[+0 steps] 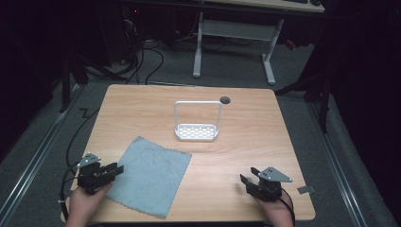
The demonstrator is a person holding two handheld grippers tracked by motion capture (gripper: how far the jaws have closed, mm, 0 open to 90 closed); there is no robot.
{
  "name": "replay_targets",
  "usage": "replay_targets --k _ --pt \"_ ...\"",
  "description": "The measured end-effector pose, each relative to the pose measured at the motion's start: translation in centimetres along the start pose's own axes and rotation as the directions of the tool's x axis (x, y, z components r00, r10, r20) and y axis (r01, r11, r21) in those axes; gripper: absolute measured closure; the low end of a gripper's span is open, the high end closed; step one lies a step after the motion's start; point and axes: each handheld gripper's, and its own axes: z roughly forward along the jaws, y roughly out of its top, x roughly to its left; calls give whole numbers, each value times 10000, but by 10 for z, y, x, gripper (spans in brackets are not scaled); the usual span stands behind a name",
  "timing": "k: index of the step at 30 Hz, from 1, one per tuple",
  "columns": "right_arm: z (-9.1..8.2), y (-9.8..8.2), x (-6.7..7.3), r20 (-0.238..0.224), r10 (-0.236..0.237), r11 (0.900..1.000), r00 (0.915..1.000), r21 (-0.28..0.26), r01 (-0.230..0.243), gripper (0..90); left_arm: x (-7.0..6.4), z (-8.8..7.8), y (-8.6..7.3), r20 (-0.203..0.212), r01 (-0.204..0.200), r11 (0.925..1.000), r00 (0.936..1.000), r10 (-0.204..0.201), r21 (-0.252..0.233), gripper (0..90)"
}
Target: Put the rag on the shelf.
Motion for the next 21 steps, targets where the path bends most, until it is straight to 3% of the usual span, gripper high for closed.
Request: replay_targets --k 5,11,12,14,15,16,19,21 --pt "0 -1 2 -73 -172 9999 9998 12 172 459 -4 4 1 -31 -263 9994 9996 264 237 611" --pt "-1 -1 1 -138 -27 10000 9999 33 28 457 -11 8 0 141 -729 9963 9973 724 450 625" --pt "0 -1 1 -155 -33 10000 9999 51 34 457 -12 7 0 293 -909 9944 9956 894 535 675" --pt "1 0 2 -188 -33 10000 9998 78 35 460 -17 10 0 273 -1225 9887 9923 1206 859 889" --pt "2 0 2 -270 1 10000 9996 78 1 467 -19 13 0 197 -1264 9841 9920 1250 1250 900" --pt "3 0 3 -328 -9 9999 9995 108 13 468 -22 18 -1 -11 -1557 9727 9874 1582 1720 900" --pt "4 1 5 -381 -126 9999 9992 113 130 476 -28 20 -1 -127 -1903 9641 9805 1960 1852 900" --pt "4 1 7 -432 -204 9997 9989 95 208 481 -34 22 -3 18 -2095 9615 9772 2125 1781 900"
